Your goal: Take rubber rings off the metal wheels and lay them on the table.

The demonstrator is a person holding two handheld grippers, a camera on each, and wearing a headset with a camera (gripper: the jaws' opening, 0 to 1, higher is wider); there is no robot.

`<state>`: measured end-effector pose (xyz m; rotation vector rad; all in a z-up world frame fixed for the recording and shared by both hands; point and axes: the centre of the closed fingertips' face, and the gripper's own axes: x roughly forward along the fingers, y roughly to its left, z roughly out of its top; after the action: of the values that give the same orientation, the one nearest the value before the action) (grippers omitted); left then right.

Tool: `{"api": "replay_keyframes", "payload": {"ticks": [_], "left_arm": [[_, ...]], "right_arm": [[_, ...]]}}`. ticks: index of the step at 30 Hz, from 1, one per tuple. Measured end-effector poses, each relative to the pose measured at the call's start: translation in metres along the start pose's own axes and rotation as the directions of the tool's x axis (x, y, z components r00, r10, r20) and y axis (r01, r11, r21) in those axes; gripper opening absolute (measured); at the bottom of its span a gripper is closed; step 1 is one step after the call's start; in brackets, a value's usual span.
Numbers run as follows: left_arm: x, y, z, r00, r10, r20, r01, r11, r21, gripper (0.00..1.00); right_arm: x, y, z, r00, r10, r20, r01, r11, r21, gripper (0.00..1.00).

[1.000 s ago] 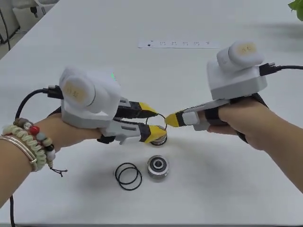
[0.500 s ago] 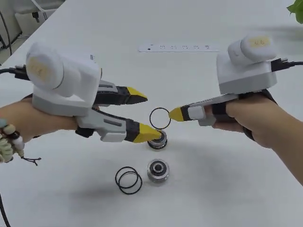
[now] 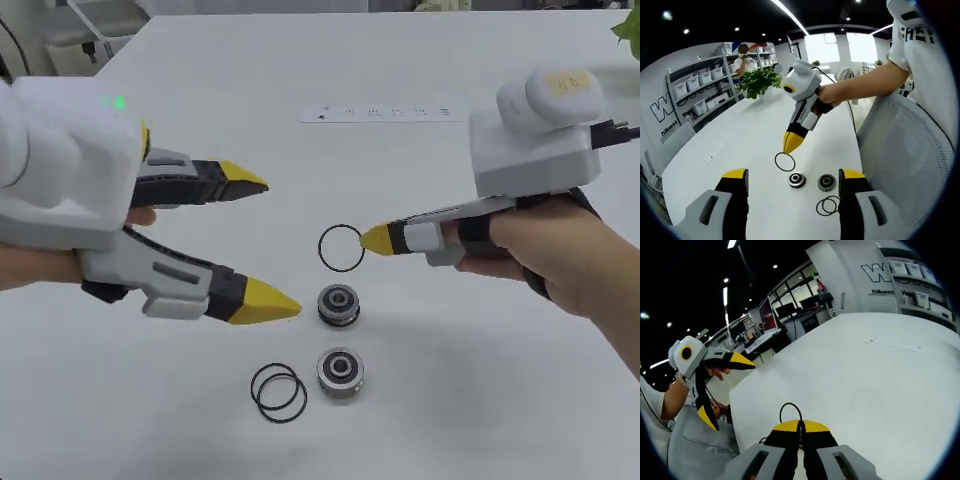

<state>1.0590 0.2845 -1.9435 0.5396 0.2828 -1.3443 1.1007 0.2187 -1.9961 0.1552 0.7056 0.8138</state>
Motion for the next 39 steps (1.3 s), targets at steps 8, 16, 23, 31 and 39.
{"api": "replay_keyframes", "payload": {"ticks": [8,16,23,31,39], "left_arm": [[-0.033,-0.011,-0.002,0.9984,0.054,0.018,-0.053,0.998,-0.033,0.81],[-0.062,-0.023,-0.012,0.9926,0.121,0.013,-0.12,0.989,-0.084,0.87],[-0.076,-0.029,-0.026,0.9828,0.185,0.006,-0.182,0.973,-0.143,0.88],[-0.081,-0.04,-0.048,0.9725,0.233,-0.007,-0.228,0.946,-0.23,0.88],[-0.076,-0.054,-0.065,0.9733,0.226,-0.038,-0.228,0.932,-0.28,0.88]], "right_arm": [[0.005,0.019,0.002,0.9991,0.042,-0.011,-0.042,0.998,-0.044,0.0],[0.01,0.039,0.0,0.9961,0.081,-0.033,-0.084,0.992,-0.094,0.0],[0.017,0.057,-0.004,0.9909,0.119,-0.063,-0.126,0.984,-0.129,0.0],[0.026,0.073,-0.017,0.9818,0.145,-0.123,-0.165,0.97,-0.178,0.0],[0.035,0.084,-0.033,0.9699,0.164,-0.18,-0.199,0.96,-0.199,0.0]]}}
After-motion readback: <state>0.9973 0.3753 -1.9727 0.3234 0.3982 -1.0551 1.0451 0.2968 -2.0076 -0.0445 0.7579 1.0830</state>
